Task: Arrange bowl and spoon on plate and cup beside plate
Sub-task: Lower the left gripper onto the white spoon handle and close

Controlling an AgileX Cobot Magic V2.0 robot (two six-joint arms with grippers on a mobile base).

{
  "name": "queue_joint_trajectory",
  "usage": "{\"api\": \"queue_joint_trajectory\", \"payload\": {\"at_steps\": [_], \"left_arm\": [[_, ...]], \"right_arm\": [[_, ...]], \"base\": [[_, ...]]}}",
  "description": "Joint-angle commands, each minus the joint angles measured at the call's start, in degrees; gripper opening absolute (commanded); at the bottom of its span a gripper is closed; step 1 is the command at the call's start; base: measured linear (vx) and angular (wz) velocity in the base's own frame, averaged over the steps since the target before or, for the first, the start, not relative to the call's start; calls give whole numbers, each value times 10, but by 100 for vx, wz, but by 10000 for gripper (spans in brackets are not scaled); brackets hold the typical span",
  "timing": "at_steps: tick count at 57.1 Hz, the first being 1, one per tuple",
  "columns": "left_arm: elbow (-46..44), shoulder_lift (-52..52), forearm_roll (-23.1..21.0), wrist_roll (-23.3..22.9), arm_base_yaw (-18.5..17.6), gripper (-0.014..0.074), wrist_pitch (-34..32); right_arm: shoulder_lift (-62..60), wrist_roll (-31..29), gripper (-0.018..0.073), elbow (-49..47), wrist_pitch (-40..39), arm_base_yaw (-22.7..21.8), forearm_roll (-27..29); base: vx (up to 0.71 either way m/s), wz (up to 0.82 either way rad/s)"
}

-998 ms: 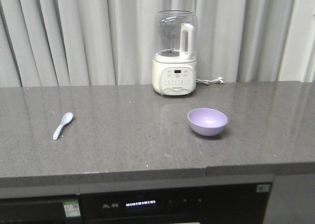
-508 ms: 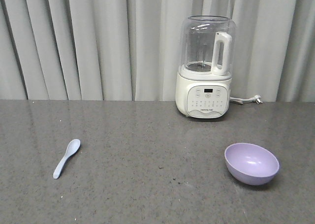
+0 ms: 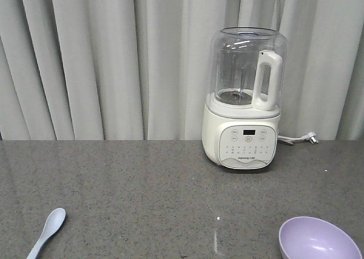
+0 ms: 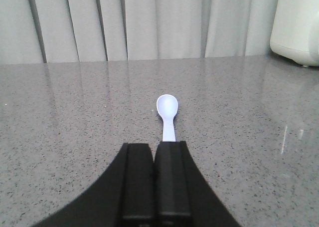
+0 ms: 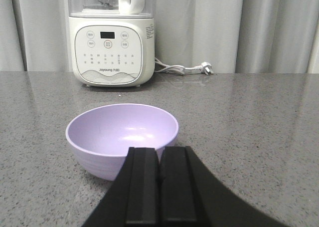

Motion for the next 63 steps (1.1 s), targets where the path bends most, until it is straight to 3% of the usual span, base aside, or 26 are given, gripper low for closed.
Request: {"api": "queue_joint_trajectory", "payload": {"at_steps": [1,39,45,53,57,63], "left_arm": [[-14,-9,-1,1,0,3,-43],[-14,-9,-1,1,0,3,-43],[-22,-9,-1,1,0,3,-84],[-22,-9,-9,-30,0,3,-217],[-38,-9,-25,-52,0,3,-232],[-109,21,-31,-25,0,3,-232]], "right_arm": [[-3,-2,-8,4,-43,-3,-2],[-3,-2,-9,4,-49,-3,-1],[-3,-2,-9,1,-106,-3,-1],[-3,0,-9,-24,-210,-3,-1],[0,-8,-9,-77,-199,-3,-1],[46,-44,-9,-192,-133,-3,-1]], "base": [[10,-1],[1,0],[0,0],[0,0],[0,0],[0,0]]}}
